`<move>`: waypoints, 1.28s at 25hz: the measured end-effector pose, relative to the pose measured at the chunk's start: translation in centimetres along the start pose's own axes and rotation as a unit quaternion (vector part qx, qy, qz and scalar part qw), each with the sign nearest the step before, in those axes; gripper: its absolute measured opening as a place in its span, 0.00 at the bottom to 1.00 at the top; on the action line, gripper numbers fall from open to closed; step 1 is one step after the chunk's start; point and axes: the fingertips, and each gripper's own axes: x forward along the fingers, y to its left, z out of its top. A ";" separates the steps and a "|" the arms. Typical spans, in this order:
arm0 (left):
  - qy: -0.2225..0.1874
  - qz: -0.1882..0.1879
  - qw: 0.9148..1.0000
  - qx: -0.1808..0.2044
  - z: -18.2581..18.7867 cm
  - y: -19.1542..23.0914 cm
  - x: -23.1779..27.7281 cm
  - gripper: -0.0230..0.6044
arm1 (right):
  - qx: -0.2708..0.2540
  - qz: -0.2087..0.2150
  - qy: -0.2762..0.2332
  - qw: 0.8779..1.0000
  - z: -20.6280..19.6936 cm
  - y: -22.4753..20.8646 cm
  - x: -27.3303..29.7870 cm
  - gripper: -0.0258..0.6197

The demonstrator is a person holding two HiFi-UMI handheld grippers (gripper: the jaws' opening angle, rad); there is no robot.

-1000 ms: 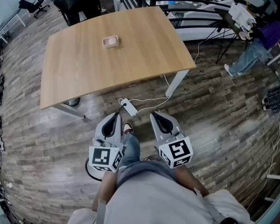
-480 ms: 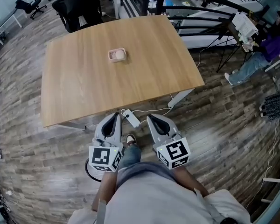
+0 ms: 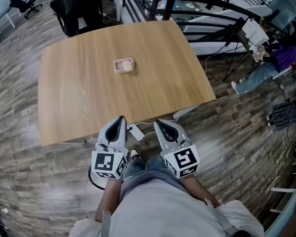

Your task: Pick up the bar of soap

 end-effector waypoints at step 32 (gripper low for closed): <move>0.075 0.054 0.996 0.006 -2.5 2.7 19.3 0.04 | 0.004 0.071 0.017 0.997 0.0 -15.1 13.4 0.05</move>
